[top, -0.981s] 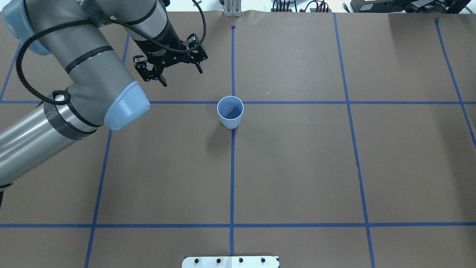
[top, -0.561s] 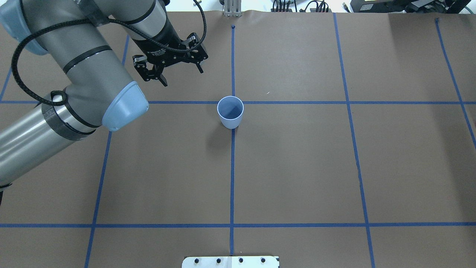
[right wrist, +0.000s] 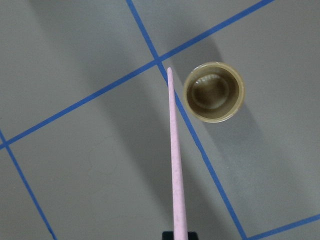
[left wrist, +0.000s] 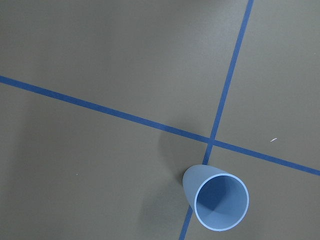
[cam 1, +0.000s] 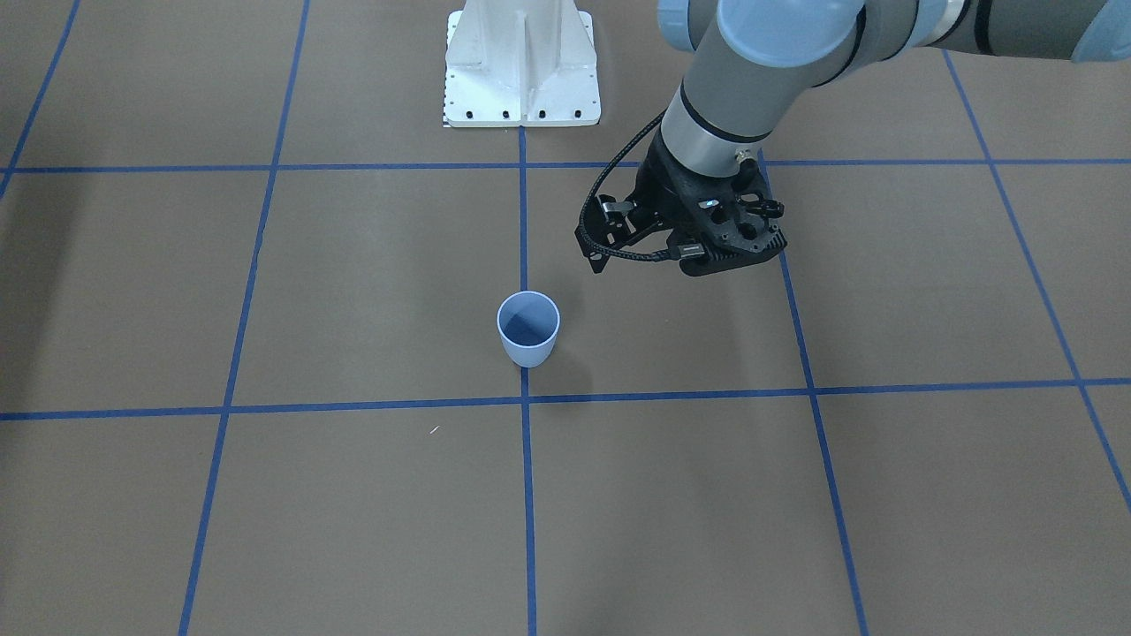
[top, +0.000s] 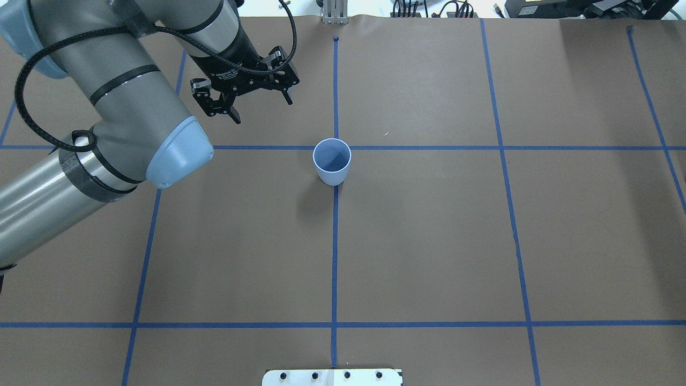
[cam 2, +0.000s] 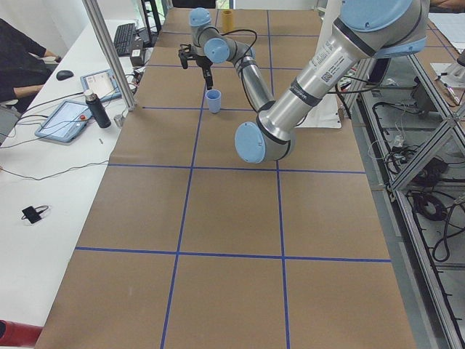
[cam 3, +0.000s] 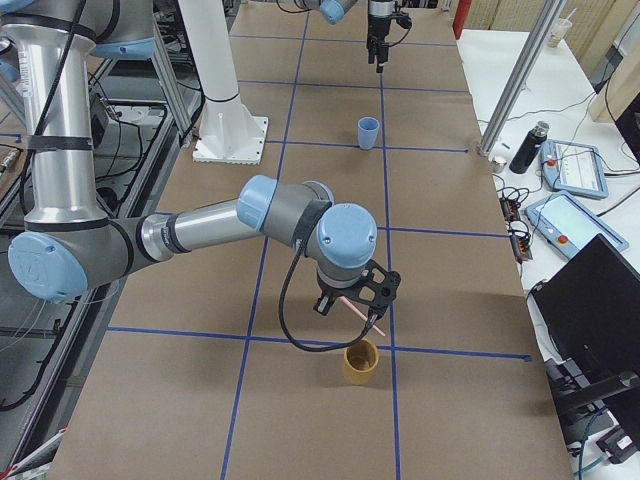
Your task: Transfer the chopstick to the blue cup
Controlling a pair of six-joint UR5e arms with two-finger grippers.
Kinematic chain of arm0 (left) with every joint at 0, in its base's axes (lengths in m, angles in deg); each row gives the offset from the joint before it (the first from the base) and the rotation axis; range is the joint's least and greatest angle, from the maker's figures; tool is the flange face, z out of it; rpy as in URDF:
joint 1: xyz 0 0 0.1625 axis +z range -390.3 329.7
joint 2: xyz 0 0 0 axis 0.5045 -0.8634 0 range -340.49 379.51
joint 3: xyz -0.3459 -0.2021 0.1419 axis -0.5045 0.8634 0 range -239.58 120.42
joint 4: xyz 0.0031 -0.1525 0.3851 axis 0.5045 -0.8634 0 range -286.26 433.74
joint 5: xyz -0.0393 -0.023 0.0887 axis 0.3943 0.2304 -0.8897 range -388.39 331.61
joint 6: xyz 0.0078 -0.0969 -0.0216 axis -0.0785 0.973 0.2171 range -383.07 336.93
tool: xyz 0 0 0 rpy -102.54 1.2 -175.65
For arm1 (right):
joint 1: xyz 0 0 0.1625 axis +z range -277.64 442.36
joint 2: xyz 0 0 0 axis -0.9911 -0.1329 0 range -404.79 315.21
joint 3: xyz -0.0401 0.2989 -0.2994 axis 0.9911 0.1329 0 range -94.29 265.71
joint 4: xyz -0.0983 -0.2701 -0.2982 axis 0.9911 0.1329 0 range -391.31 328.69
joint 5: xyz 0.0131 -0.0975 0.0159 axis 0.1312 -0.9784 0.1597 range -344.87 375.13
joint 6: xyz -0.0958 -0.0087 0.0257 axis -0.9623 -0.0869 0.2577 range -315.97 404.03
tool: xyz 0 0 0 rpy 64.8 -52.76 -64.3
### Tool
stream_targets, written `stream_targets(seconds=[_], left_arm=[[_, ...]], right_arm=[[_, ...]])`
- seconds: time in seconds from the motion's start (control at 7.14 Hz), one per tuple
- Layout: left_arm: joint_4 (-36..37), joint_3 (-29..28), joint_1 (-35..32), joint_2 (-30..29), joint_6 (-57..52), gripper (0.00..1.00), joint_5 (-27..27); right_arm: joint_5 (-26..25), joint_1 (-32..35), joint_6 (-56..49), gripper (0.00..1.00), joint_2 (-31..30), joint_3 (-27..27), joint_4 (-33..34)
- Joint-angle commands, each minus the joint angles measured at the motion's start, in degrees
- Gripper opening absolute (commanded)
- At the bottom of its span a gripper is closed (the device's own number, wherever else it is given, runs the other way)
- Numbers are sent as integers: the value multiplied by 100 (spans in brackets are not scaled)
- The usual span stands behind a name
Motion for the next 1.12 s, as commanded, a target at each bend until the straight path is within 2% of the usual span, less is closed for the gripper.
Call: stream_targets(seconds=[0.0, 0.14, 0.28, 0.56, 0.7, 0.98], left_arm=[[-42, 0, -44, 116, -9, 98, 7], [-33, 18, -140, 204, -52, 98, -2], [2, 174, -359, 388, -583, 98, -28], [11, 413, -1078, 1020, -1735, 98, 7], [2, 387, -1360, 1344, -2393, 98, 7], [10, 195, -1862, 1680, -3370, 98, 15]], right_arm=[[-49, -252, 0, 0, 745, -547, 1062], [64, -707, 9, 0, 1227, -566, 1179], [231, -1251, 113, 0, 1771, -532, 1249], [312, -2411, 2256, 0, 3220, -470, 1076], [320, -2843, 3529, 0, 3723, -296, 352], [338, -3712, 5658, 0, 4217, 318, -1632]])
